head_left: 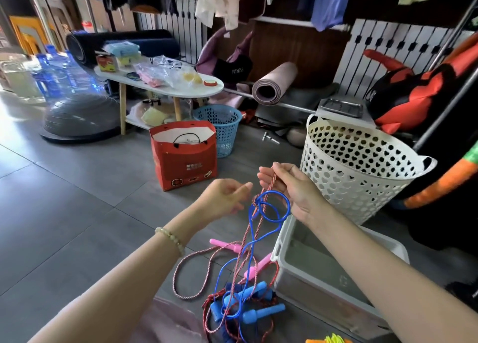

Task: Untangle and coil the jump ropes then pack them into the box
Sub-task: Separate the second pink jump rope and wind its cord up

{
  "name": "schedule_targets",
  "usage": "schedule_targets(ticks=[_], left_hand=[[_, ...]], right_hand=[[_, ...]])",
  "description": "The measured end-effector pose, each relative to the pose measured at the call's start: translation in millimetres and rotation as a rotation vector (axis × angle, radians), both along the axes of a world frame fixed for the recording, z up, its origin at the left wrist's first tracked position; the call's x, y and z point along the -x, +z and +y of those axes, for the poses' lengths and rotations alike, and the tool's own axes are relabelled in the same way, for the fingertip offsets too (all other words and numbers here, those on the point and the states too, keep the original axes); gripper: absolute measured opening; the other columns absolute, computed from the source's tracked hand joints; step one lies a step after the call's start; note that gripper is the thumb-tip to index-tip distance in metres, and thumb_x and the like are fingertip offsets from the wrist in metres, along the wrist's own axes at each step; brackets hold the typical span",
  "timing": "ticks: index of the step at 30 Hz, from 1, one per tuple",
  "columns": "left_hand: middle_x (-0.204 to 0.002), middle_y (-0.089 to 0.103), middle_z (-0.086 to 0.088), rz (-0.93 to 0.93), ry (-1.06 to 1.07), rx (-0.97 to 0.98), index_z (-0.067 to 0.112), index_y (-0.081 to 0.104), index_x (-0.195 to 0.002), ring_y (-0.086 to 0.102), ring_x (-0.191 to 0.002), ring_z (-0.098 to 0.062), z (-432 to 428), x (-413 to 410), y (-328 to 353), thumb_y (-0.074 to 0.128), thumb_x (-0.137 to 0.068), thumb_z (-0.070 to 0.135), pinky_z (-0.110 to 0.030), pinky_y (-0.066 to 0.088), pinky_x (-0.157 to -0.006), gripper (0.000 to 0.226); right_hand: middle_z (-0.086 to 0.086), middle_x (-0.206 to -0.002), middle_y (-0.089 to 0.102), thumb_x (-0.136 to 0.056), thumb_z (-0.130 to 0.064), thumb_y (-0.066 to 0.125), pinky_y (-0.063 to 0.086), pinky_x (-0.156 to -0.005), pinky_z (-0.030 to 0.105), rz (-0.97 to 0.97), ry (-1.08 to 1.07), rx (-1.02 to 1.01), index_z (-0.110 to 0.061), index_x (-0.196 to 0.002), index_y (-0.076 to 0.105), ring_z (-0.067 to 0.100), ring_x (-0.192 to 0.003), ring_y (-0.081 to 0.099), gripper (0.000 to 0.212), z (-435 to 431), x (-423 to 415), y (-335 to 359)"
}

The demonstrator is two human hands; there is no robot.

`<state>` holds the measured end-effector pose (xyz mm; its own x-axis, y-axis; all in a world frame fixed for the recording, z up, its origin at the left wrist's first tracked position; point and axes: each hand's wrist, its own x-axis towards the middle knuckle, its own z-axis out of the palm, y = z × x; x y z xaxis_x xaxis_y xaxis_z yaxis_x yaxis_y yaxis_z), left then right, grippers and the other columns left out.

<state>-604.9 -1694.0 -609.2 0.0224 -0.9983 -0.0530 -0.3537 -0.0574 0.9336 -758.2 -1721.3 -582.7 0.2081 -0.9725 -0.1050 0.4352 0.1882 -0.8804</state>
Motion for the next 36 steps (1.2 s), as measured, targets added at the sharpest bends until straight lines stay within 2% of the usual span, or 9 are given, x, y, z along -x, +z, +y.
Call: schedule_targets(ticks=[8,11,14,21,24,27,30,33,36], left_hand=[[-0.076,0.056,-0.011,0.210,0.076,-0.041,-0.001,0.072,-0.087,0.044,-0.070,-0.018,-6.0,1.8,-8.3,0.064,-0.090,0.032,-0.031,0.038,-0.067,0.034],[-0.077,0.066,-0.004,0.202,0.109,0.239,0.012,0.069,-0.076,0.054,-0.071,-0.007,-8.4,-6.7,9.8,0.061,-0.092,0.025,-0.023,0.044,-0.072,0.023],[-0.066,0.059,0.009,0.171,-0.004,0.361,0.011,0.063,-0.082,0.055,-0.063,0.002,-6.6,-13.9,38.8,0.053,-0.096,0.016,-0.015,0.047,-0.071,0.018],[-0.050,0.047,0.012,0.078,-0.282,0.287,0.018,0.060,-0.071,0.036,-0.042,-0.001,1.3,-12.4,130.8,0.050,-0.097,0.021,-0.011,0.032,-0.043,0.029],[-0.056,0.047,0.011,0.122,-0.282,0.294,0.012,0.055,-0.073,0.034,-0.041,0.000,-7.0,-12.3,171.3,0.047,-0.099,0.022,-0.009,0.028,-0.041,0.029],[-0.064,0.047,0.005,0.237,-0.155,0.338,0.011,0.056,-0.079,0.038,-0.043,0.000,-21.7,-13.9,199.2,0.049,-0.098,0.025,-0.009,0.033,-0.042,0.025],[-0.083,0.064,0.001,0.371,-0.126,0.276,0.008,0.057,-0.110,0.060,-0.068,-0.007,-28.4,-20.4,198.0,0.037,-0.101,0.030,-0.021,0.053,-0.071,0.030],[-0.127,0.058,-0.009,0.377,-0.313,-0.090,0.020,0.035,-0.139,0.055,-0.115,-0.023,-18.5,-13.7,145.3,0.019,-0.098,0.054,-0.040,0.035,-0.105,0.055],[-0.106,0.063,-0.007,0.170,-0.477,-0.058,0.017,0.052,-0.123,0.061,-0.102,-0.021,8.3,3.2,102.1,0.030,-0.103,0.037,-0.041,0.038,-0.104,0.035]], right_hand=[[0.009,-0.077,0.072,-0.096,-0.008,0.049,0.058,-0.066,0.024,0.032,-0.026,0.047,-0.012,-0.086,0.045,0.014,-0.066,0.071,0.011,-0.2,-6.1,-0.1],[0.008,-0.081,0.064,-0.090,-0.020,0.062,0.054,-0.056,0.023,0.446,-0.038,-0.012,-0.016,-0.087,0.043,0.011,-0.058,0.064,0.020,1.4,5.5,-9.1],[0.001,-0.089,0.057,-0.087,-0.036,0.062,0.051,-0.080,0.031,0.753,-0.006,0.181,-0.016,-0.094,0.052,0.013,-0.082,0.057,0.024,3.0,14.4,-3.6],[0.000,-0.122,0.064,-0.082,-0.041,0.056,0.038,-0.103,0.025,0.555,0.432,0.424,-0.021,-0.114,0.058,0.009,-0.118,0.056,0.038,10.6,1.2,53.1],[0.003,-0.111,0.068,-0.090,-0.031,0.053,0.041,-0.100,0.027,0.600,0.584,0.434,-0.018,-0.107,0.058,0.013,-0.108,0.062,0.022,11.6,-6.8,61.0],[0.000,-0.071,0.060,-0.100,-0.025,0.038,0.047,-0.092,0.035,0.526,0.625,0.423,-0.014,-0.080,0.049,0.011,-0.068,0.062,0.026,12.8,-15.6,77.4],[-0.004,-0.055,0.030,-0.103,-0.030,0.026,0.044,-0.068,0.030,0.394,0.515,0.356,-0.016,-0.070,0.033,0.009,-0.046,0.034,0.037,3.9,-18.1,111.2],[-0.007,-0.044,0.029,-0.104,-0.031,0.021,0.036,-0.056,0.025,0.246,0.352,0.328,-0.016,-0.067,0.030,0.007,-0.038,0.028,0.042,-11.9,-21.6,152.1],[-0.007,-0.042,0.028,-0.104,-0.029,0.022,0.032,-0.055,0.024,0.135,0.200,0.298,-0.015,-0.066,0.032,0.007,-0.036,0.028,0.041,-24.9,-19.6,182.6]])
